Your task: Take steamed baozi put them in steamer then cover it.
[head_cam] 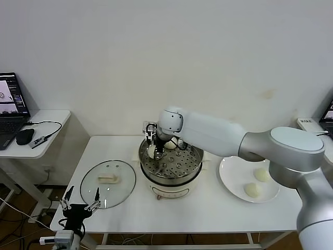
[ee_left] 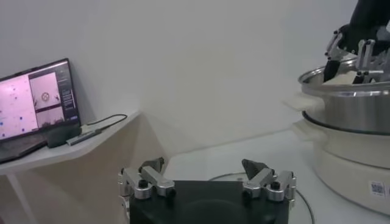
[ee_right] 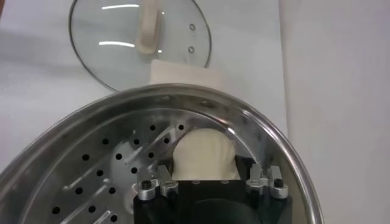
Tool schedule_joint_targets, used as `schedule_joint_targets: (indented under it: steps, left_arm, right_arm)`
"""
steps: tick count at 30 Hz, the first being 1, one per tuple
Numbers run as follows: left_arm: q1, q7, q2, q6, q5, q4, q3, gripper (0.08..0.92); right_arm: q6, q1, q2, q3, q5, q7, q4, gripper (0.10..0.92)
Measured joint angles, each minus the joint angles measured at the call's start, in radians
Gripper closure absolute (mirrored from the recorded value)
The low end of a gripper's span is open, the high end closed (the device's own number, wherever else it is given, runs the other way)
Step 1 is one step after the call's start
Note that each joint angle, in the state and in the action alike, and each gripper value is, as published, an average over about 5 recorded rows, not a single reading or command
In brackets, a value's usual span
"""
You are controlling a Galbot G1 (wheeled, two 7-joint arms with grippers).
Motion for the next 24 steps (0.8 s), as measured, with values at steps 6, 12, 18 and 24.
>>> schedule_joint_targets:
  steps: [6,12,18,24]
  left_arm:
    - [0.002,0.000,-0.001,0.001,0.000,-0.006,-0.001,0.177]
    - [0.003,0.001,0.000,0.001,0.000,-0.010,0.000,0.177]
    - [-0.001,0.003,0.004,0.003,0.002,-0.014,0.010,0.177]
    - [0.000,0.004,0.007,0.003,0.013,-0.012,0.026,0.177]
  right_arm:
    - [0.008,0.020,-0.021,-0.007,-0.017,-0.038,0.027,0.208]
    - [0.035,0.076,-0.083,-0.024,-0.020,-0.093,0.095,0.203]
    - [0.074,0.156,-0.204,-0.048,-0.020,-0.151,0.204,0.203]
    - [0.130,0.201,-0.375,-0.052,-0.039,-0.210,0.329,0.203]
